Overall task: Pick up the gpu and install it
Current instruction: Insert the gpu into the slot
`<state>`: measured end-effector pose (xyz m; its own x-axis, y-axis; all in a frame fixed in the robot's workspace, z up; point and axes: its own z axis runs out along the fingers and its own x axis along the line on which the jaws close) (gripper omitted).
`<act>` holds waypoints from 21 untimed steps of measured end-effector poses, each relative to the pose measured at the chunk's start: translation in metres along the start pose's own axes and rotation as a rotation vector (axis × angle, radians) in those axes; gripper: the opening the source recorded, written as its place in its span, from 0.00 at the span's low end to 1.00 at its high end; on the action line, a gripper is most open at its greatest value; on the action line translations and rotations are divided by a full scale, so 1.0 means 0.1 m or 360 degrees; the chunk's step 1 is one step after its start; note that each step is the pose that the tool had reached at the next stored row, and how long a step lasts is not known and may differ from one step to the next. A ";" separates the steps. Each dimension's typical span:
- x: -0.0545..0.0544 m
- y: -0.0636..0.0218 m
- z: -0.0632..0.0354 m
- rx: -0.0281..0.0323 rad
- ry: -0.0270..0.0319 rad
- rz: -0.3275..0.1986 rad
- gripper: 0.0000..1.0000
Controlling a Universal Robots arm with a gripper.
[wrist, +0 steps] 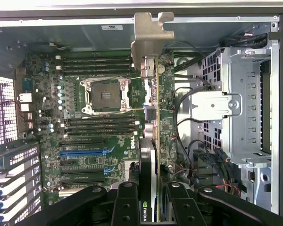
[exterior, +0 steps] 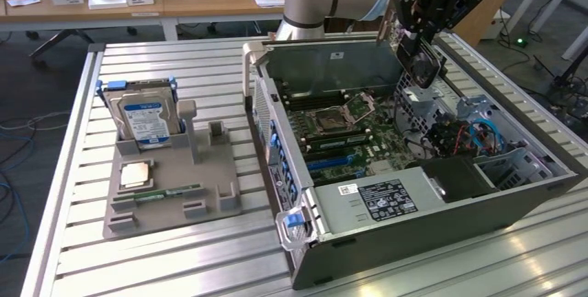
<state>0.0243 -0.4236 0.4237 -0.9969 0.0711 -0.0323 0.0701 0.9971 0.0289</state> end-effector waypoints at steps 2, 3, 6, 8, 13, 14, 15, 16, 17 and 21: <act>0.00 0.000 0.000 -0.00001 0.00000 0.0000 0.27; 0.00 0.000 0.000 0.00000 0.00000 0.0000 0.27; 0.00 0.000 0.000 0.00000 0.00000 -0.0001 0.27; 0.00 0.000 0.000 -0.00001 0.00003 -0.0010 0.27; 0.01 0.000 0.002 -0.00027 0.00023 -0.0081 0.27; 0.01 0.000 0.003 -0.00033 0.00030 -0.0102 0.27; 0.01 -0.001 0.003 -0.00041 0.00038 -0.0128 0.27; 0.01 -0.001 0.004 -0.00050 0.00045 -0.0155 0.27; 0.01 -0.001 0.005 -0.00059 0.00053 -0.0183 0.27; 0.01 -0.001 0.008 -0.00086 0.00088 -0.0298 0.27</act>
<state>0.0235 -0.4236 0.4229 -0.9927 -0.1159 -0.0321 -0.1168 0.9927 0.0282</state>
